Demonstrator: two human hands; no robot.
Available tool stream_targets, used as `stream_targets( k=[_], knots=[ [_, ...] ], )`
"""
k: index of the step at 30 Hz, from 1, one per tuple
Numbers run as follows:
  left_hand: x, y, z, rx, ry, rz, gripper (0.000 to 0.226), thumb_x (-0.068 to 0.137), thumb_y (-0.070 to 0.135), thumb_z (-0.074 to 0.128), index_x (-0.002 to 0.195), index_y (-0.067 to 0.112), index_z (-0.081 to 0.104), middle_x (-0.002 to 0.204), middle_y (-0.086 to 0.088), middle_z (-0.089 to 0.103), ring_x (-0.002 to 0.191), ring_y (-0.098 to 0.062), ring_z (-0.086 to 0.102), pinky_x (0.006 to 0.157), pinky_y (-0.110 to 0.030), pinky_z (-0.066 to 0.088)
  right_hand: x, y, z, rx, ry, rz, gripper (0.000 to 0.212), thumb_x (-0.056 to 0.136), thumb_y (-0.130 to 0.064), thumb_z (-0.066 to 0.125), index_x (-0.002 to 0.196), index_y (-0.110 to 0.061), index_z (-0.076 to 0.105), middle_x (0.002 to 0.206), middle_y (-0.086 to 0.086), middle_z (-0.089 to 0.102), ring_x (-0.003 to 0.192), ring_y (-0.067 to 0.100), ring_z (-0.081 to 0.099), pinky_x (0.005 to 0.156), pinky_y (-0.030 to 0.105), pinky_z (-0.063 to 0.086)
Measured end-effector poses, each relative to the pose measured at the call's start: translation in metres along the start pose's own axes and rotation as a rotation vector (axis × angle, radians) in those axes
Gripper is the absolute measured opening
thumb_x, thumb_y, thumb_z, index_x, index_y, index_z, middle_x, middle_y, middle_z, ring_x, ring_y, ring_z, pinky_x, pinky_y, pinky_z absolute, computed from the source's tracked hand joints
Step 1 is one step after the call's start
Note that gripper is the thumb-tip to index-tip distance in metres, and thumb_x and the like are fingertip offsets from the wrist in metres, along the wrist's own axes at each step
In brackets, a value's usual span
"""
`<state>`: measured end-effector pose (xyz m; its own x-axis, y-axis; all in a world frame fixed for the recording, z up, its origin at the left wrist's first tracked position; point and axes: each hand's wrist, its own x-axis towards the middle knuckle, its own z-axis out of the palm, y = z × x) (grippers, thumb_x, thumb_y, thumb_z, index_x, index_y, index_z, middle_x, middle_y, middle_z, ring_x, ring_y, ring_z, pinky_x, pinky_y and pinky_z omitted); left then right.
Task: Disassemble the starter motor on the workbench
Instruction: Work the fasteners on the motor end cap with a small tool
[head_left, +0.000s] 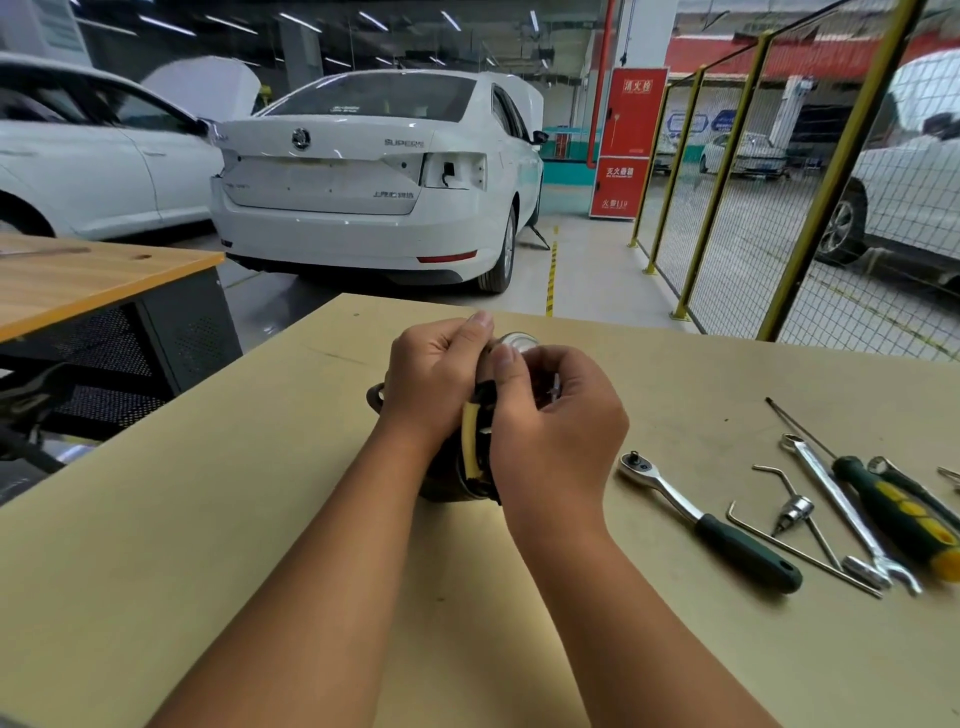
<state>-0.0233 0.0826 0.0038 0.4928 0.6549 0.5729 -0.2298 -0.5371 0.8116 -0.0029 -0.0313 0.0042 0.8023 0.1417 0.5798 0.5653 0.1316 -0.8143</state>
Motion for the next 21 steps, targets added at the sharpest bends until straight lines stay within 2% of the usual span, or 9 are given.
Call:
stream_targets(
  k=[3, 7, 11, 13, 15, 17, 21],
  knots=[
    [0.0008, -0.0023, 0.0001, 0.001, -0.006, -0.007, 0.052, 0.099, 0.036, 0.056, 0.055, 0.016, 0.036, 0.055, -0.001, 0.032, 0.058, -0.019, 0.031, 0.057, -0.037, 0.028, -0.0009, -0.0007, 0.0019, -0.123, 0.004, -0.147, 0.013, 0.09, -0.014, 0.069, 0.081, -0.021, 0.064, 0.078, -0.009, 0.061, 0.073, 0.009, 0.054, 0.063, 0.018, 0.04],
    [0.0015, -0.004, -0.0002, 0.001, 0.0, -0.007, 0.053, 0.097, 0.04, 0.056, 0.057, 0.011, 0.036, 0.057, -0.004, 0.031, 0.06, -0.02, 0.031, 0.057, -0.048, 0.033, -0.0023, 0.0033, -0.0009, -0.157, -0.021, -0.243, 0.007, 0.091, -0.007, 0.065, 0.09, -0.013, 0.069, 0.085, -0.003, 0.064, 0.075, 0.011, 0.054, 0.065, 0.024, 0.04],
    [0.0002, -0.0026, -0.0007, -0.004, 0.002, -0.008, 0.054, 0.098, 0.04, 0.057, 0.058, 0.006, 0.044, 0.056, -0.006, 0.038, 0.058, -0.02, 0.037, 0.056, -0.049, 0.039, -0.0011, 0.0037, -0.0035, 0.003, -0.033, -0.053, 0.009, 0.09, -0.027, 0.071, 0.091, -0.025, 0.063, 0.077, -0.011, 0.063, 0.072, 0.01, 0.06, 0.066, 0.024, 0.048],
    [-0.0008, -0.0014, -0.0014, -0.008, -0.002, -0.006, 0.052, 0.099, 0.038, 0.056, 0.055, 0.012, 0.045, 0.055, -0.003, 0.039, 0.057, -0.02, 0.038, 0.056, -0.047, 0.038, 0.0004, 0.0053, -0.0031, -0.01, -0.025, -0.022, 0.018, 0.087, -0.033, 0.075, 0.082, -0.025, 0.061, 0.072, -0.01, 0.061, 0.07, 0.01, 0.058, 0.064, 0.024, 0.047],
    [-0.0007, -0.0008, -0.0015, -0.006, -0.01, -0.01, 0.052, 0.1, 0.036, 0.056, 0.052, 0.02, 0.046, 0.053, 0.003, 0.039, 0.056, -0.017, 0.037, 0.057, -0.04, 0.035, 0.0003, 0.0045, -0.0023, -0.041, -0.015, -0.043, 0.019, 0.087, -0.031, 0.074, 0.077, -0.022, 0.061, 0.072, -0.01, 0.06, 0.069, 0.01, 0.057, 0.063, 0.021, 0.044],
    [-0.0008, 0.0, -0.0009, -0.001, -0.009, -0.009, 0.052, 0.1, 0.034, 0.056, 0.049, 0.026, 0.049, 0.05, 0.01, 0.039, 0.054, -0.014, 0.037, 0.059, -0.034, 0.034, -0.0009, 0.0031, -0.0006, -0.068, -0.009, -0.066, 0.019, 0.089, -0.027, 0.072, 0.076, -0.02, 0.06, 0.074, -0.006, 0.059, 0.068, 0.01, 0.054, 0.062, 0.015, 0.038],
    [0.0004, -0.0021, -0.0004, 0.015, -0.01, 0.005, 0.054, 0.101, 0.033, 0.055, 0.047, 0.028, 0.048, 0.048, 0.012, 0.036, 0.053, -0.011, 0.034, 0.056, -0.029, 0.03, -0.0006, -0.0015, -0.0007, -0.147, -0.012, -0.07, 0.018, 0.09, -0.023, 0.072, 0.077, -0.017, 0.06, 0.075, -0.005, 0.057, 0.068, 0.009, 0.048, 0.064, 0.009, 0.035]
  ],
)
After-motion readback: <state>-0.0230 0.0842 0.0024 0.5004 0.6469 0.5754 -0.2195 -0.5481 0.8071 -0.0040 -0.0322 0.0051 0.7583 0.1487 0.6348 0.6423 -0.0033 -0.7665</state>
